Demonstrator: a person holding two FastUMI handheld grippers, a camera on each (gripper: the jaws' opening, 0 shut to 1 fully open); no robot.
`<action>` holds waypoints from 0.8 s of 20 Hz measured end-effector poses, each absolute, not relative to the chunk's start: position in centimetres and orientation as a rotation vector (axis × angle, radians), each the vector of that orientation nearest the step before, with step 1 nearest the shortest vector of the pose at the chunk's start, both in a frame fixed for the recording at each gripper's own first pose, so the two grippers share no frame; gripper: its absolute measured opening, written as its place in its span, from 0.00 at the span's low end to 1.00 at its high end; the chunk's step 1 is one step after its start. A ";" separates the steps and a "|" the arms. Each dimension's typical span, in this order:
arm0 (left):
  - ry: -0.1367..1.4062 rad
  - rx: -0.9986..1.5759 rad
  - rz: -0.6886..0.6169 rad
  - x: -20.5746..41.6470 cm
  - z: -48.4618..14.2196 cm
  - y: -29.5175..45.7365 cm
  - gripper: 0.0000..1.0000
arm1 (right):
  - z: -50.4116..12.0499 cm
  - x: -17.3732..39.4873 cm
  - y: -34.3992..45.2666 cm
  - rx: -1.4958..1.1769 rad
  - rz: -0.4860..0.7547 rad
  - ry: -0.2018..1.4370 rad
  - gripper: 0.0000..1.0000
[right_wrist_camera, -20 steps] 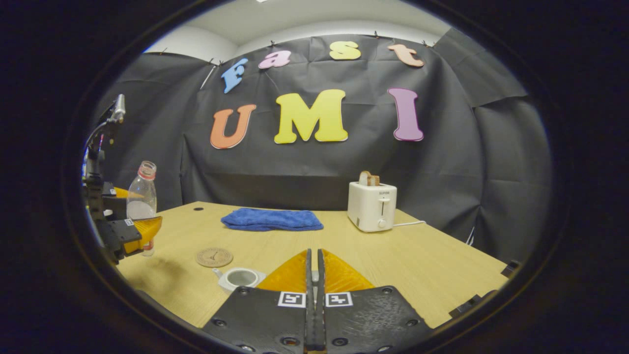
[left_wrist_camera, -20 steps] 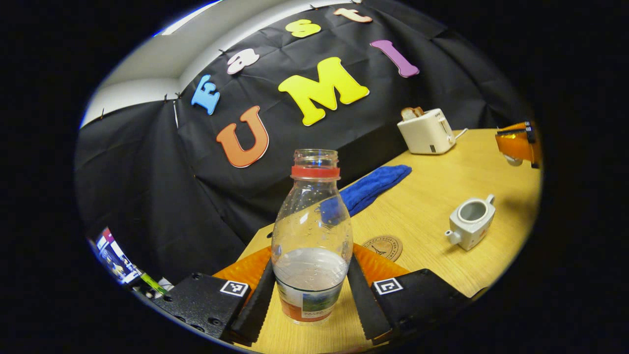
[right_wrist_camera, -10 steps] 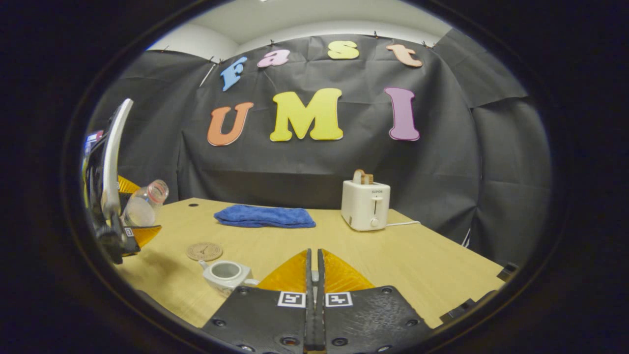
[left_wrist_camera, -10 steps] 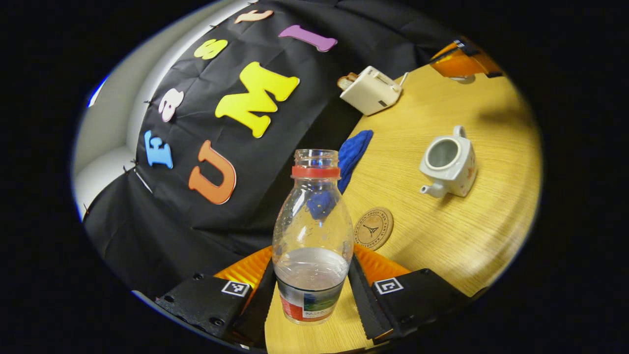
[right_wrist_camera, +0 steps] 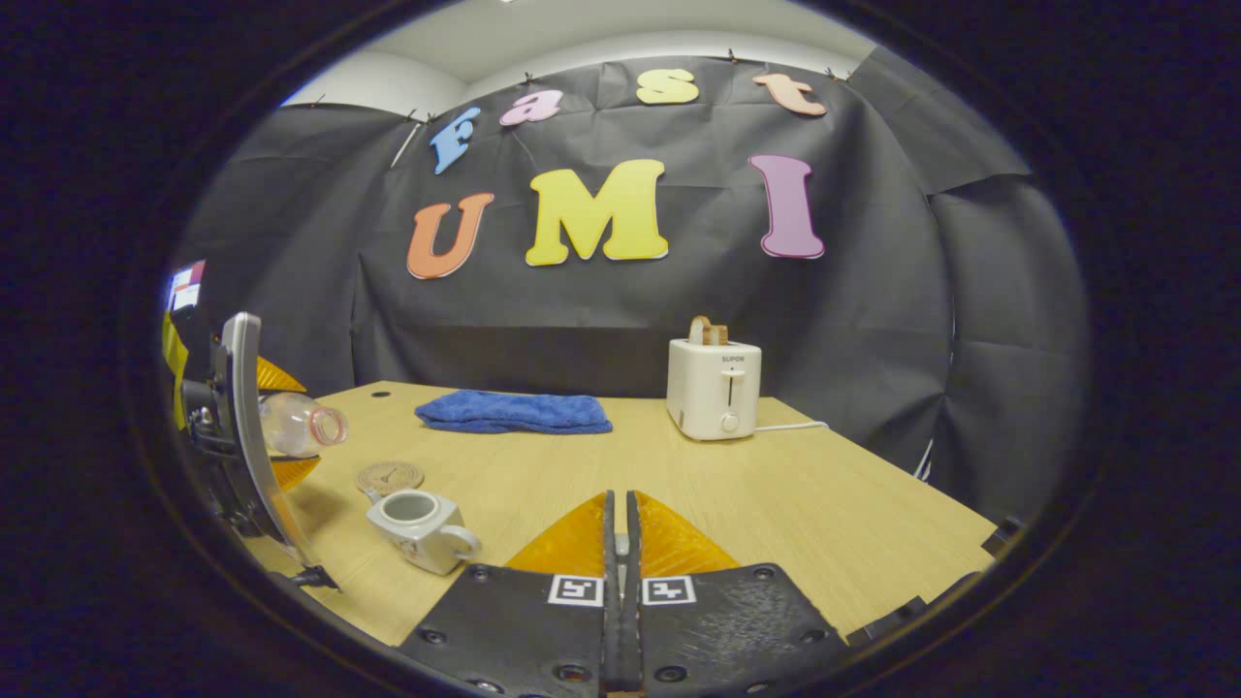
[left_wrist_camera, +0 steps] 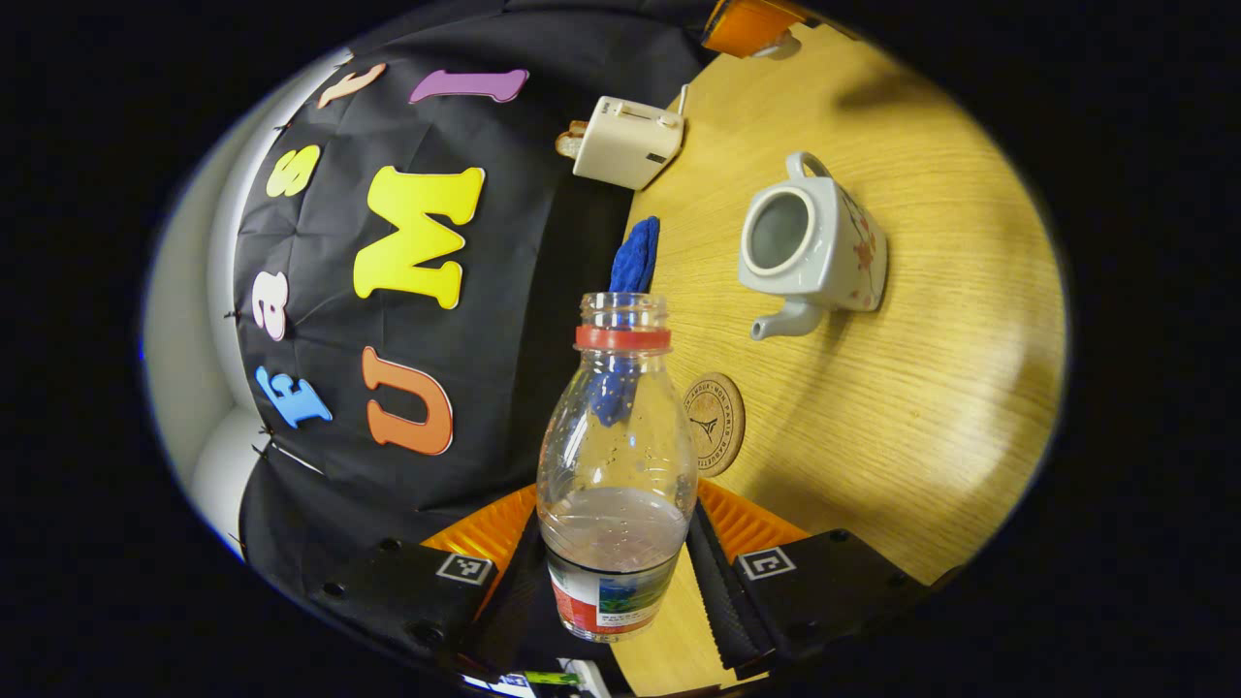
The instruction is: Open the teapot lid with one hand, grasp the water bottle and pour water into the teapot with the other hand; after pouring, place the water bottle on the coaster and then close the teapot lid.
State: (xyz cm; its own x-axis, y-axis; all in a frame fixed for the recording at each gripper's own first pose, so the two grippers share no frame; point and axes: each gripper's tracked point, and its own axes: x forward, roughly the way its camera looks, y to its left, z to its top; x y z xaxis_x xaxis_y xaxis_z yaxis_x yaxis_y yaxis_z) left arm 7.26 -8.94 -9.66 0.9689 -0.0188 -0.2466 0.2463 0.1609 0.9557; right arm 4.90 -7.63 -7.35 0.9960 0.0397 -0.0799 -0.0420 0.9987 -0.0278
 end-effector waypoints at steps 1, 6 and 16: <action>0.200 1.436 -0.195 7.4 -9.6 -9.2 0.77 | -7.5 4.9 -8.0 -0.038 0.032 0.076 0.00; 0.168 1.586 -0.198 6.6 -9.0 -10.7 0.77 | -7.4 4.7 -8.3 -0.051 0.037 0.064 0.00; 0.193 1.788 -0.212 7.5 -7.5 -12.7 0.77 | -6.9 4.3 -8.8 -0.025 0.039 0.056 0.00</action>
